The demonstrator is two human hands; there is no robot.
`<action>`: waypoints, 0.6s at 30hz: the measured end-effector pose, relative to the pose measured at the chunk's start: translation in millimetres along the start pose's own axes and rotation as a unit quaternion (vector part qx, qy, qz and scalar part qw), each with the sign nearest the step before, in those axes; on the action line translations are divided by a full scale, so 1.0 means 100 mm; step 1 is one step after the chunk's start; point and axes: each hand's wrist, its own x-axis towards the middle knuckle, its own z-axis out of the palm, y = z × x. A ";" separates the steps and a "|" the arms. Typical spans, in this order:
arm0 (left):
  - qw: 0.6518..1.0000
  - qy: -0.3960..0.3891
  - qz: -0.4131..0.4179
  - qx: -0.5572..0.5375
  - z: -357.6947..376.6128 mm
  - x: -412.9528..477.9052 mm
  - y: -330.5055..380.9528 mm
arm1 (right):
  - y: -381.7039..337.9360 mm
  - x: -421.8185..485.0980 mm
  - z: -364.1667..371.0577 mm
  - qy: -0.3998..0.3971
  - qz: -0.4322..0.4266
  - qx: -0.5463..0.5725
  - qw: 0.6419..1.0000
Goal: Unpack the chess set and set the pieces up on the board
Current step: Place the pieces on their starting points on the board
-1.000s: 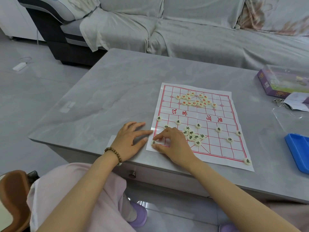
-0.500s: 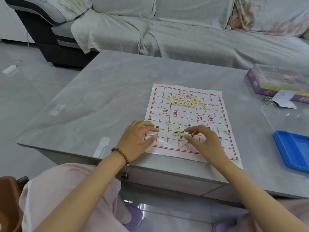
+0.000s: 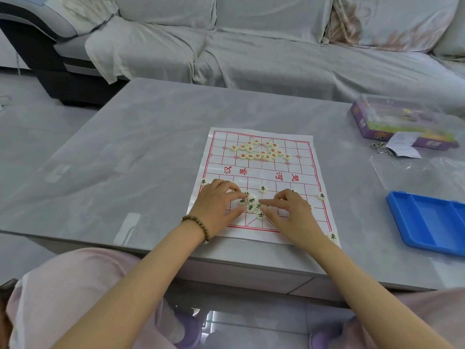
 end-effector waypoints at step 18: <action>0.996 0.067 -0.013 -0.050 -0.03 -0.13 -0.05 | 0.17 -0.16 -0.14 -0.003 -0.048 -0.064 0.997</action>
